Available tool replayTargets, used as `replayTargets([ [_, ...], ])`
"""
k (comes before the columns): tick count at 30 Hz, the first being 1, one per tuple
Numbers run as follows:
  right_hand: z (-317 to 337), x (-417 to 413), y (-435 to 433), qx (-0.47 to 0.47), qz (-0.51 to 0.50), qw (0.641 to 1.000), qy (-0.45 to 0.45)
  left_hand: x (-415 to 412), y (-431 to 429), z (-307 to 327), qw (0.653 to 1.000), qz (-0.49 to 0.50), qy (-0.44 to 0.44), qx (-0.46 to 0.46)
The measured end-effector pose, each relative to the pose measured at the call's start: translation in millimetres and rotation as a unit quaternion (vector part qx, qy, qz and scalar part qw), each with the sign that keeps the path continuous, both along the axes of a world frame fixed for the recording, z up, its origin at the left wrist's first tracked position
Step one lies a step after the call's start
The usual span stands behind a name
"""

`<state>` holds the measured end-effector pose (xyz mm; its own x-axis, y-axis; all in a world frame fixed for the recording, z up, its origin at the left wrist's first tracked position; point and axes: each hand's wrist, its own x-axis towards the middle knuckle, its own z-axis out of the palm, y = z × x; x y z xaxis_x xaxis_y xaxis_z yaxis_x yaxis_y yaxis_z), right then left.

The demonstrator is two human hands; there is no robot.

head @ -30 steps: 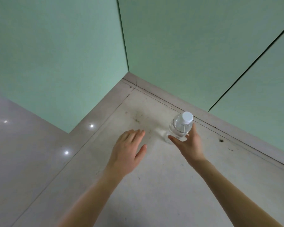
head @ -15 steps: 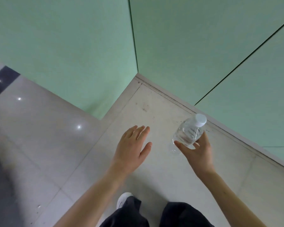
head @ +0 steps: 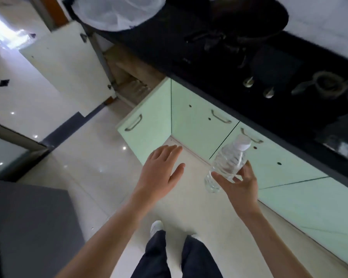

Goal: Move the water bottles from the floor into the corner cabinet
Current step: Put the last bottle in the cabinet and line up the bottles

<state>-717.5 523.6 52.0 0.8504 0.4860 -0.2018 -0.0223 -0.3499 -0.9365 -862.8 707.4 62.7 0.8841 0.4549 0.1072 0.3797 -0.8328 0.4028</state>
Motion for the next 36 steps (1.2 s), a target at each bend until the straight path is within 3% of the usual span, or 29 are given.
replayTargets([
  [4, 65, -15, -10, 0.037, 0.058, 0.997, -0.032, -25, -17, 64, 0.996, 0.032, -0.059, 0.051],
  [7, 84, -30, -9, 0.05, 0.109, 0.992, -0.038, -58, -37, 75, 0.991, 0.104, -0.074, 0.046],
  [18, 42, -151, 50, 0.027, 0.348, 0.936, -0.038, -239, -80, 32, 0.915, 0.4, -0.036, -0.029],
  [24, 36, -226, 154, 0.052, 0.43, 0.901, -0.024, -316, -27, 38, 0.875, 0.482, -0.047, -0.021],
  [30, 21, -297, 256, 0.071, 0.437, 0.897, -0.008, -393, 55, 16, 0.872, 0.487, -0.014, -0.039],
  [36, 26, -304, 330, 0.046, 0.408, 0.912, -0.017, -400, 162, 29, 0.887, 0.46, -0.012, -0.044],
])
